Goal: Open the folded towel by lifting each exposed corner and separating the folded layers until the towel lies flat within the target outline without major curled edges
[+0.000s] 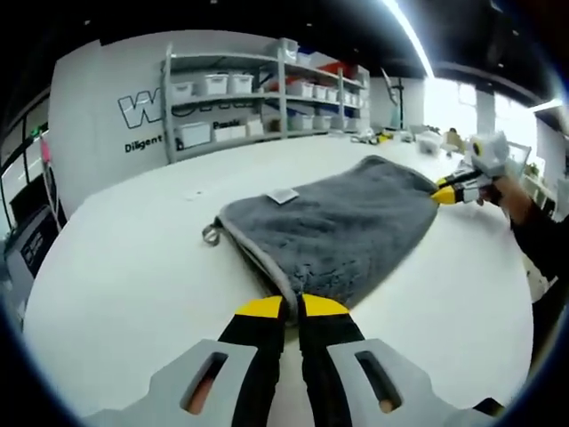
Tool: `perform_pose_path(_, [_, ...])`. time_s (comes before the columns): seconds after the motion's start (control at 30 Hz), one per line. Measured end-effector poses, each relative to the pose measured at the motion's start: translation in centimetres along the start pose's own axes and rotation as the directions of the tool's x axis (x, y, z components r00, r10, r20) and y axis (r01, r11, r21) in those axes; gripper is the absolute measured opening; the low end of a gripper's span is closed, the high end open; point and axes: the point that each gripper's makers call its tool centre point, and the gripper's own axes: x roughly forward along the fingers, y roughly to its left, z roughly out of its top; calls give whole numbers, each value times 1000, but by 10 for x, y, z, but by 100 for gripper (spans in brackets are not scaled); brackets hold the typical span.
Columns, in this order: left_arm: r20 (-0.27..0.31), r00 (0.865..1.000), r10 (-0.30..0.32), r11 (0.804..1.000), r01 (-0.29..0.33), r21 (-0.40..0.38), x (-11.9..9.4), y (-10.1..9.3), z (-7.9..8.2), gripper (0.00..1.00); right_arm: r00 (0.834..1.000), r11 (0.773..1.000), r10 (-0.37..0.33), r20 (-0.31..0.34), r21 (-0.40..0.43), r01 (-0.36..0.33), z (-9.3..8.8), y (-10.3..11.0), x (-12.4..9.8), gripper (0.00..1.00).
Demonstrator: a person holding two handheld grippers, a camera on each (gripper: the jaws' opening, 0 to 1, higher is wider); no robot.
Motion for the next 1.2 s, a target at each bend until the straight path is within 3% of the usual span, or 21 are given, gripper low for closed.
perform_pose_path(0.13, [-7,1000,-15,1000,15,-10,8,5,1,5,1000,1000,-20,9,-5,20,-1,2,-2,4])
perform_pose_path(0.23, [-6,1000,-16,1000,16,-21,12,7,1,5,998,998,-46,49,37,45,2,1,-1,3])
perform_pose_path(0.43, [8,1000,-10,999,10,-32,14,10,3,5,994,997,-48,95,59,42,2,2,-1,2])
perform_pose_path(0.57, [11,1000,-14,999,15,-41,21,15,7,5,995,997,-48,82,66,42,1,6,-2,2])
perform_pose_path(0.73, [3,1000,-6,1000,6,-20,27,17,11,5,997,998,-64,51,11,64,0,13,-4,2])
perform_pose_path(1.2, [4,1000,-6,1000,6,31,41,27,22,4,999,999,-40,21,-19,40,-3,26,-9,2])
